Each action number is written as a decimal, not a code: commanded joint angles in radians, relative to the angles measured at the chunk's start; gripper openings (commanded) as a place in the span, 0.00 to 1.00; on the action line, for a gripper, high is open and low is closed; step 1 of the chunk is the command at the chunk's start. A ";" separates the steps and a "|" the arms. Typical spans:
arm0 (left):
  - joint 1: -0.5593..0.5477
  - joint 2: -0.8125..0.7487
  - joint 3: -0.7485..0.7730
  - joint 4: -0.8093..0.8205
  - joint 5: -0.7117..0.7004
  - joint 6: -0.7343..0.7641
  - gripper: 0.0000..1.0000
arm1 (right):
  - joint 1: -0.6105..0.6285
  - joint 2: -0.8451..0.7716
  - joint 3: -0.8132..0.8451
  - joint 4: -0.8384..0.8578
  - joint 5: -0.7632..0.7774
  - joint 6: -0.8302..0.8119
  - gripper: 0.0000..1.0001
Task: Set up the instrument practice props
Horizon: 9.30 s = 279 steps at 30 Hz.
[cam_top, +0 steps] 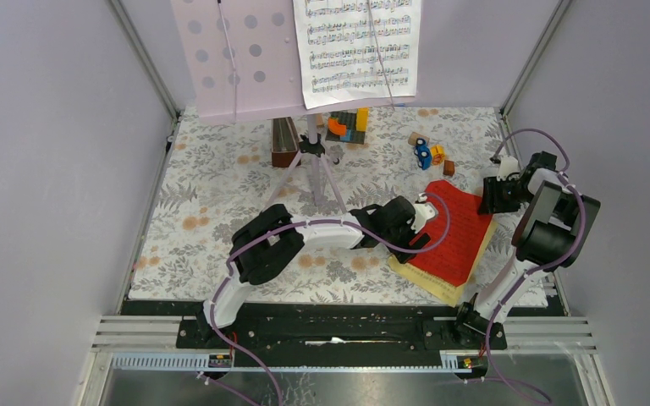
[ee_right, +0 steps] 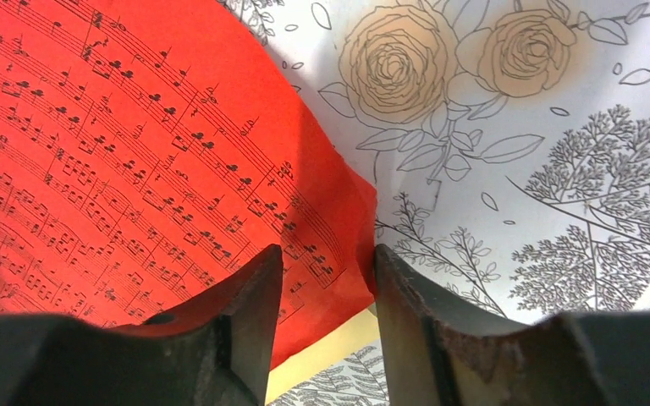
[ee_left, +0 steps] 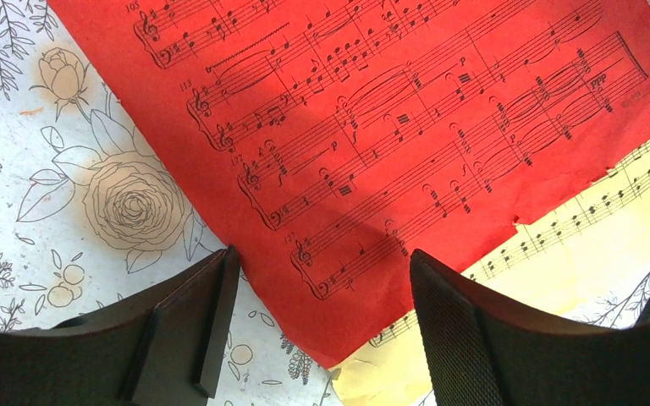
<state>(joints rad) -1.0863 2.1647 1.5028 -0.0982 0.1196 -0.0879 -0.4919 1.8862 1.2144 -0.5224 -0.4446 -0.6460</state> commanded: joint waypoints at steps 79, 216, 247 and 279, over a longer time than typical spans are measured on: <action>0.132 -0.322 0.284 -0.321 0.363 0.393 0.00 | 0.164 -0.521 0.128 -0.952 -0.705 -0.909 0.56; 0.708 -0.977 0.401 -0.377 -0.196 0.169 0.85 | 0.913 0.107 1.598 0.452 -0.477 1.149 0.00; 0.708 -0.925 0.498 -0.282 -0.217 0.070 0.64 | 0.935 0.082 1.608 0.327 -0.301 1.028 0.00; 0.708 -0.859 0.533 -0.265 -0.183 -0.042 0.48 | 0.956 0.051 1.587 0.336 -0.304 0.980 0.00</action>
<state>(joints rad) -0.3820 1.2930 1.9862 -0.4019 -0.0738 -0.0849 0.4458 1.9606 2.7960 -0.2493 -0.7521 0.3218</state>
